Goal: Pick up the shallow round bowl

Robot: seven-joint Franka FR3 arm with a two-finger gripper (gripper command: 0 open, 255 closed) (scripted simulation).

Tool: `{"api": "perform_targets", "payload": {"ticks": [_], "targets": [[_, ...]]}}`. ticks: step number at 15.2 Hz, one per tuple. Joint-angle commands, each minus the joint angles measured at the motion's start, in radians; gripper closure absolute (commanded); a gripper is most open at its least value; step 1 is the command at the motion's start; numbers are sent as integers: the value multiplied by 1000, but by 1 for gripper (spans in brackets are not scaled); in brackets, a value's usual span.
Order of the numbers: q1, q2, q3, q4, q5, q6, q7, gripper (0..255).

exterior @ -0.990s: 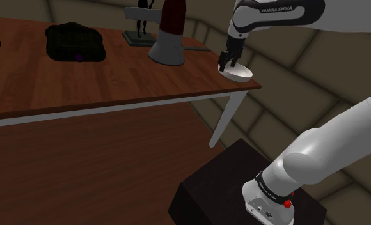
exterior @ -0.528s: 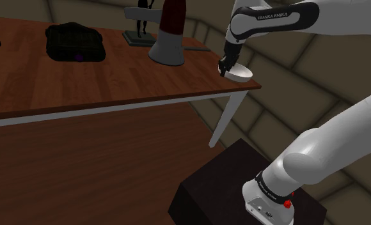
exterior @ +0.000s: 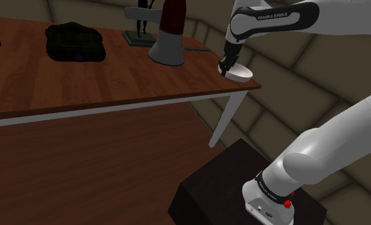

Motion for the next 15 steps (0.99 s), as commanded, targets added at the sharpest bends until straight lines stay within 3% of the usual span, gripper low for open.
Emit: {"api": "perform_targets", "payload": {"ticks": [1, 15], "targets": [[0, -2, 0, 9, 1, -13, -2, 255], [4, -12, 8, 185, 12, -198, -32, 255]]}}
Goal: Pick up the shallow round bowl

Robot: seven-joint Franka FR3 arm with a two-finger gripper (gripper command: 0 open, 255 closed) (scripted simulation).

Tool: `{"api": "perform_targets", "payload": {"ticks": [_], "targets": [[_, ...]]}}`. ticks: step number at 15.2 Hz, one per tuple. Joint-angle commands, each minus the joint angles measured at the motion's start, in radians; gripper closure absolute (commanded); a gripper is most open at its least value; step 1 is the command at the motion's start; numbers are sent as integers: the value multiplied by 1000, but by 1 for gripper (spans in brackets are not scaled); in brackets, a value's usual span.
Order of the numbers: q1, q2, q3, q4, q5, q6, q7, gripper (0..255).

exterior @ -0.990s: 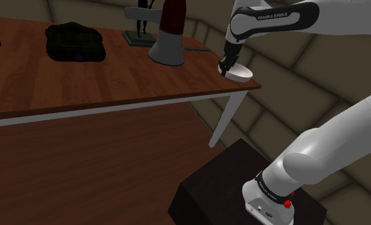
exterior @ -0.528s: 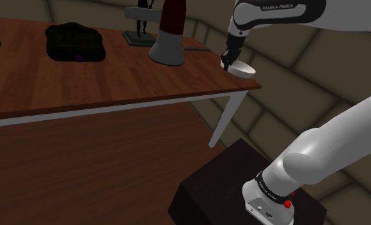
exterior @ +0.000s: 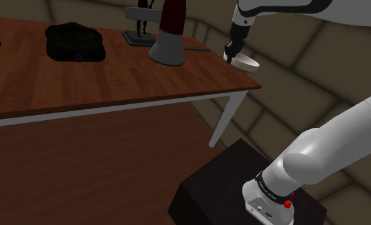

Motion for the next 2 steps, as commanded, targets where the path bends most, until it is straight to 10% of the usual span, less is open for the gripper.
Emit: {"api": "perform_targets", "payload": {"ticks": [1, 2], "targets": [[1, -1, 1, 18, 1, -18, -3, 255], [1, -1, 1, 18, 1, -18, -3, 255]]}}
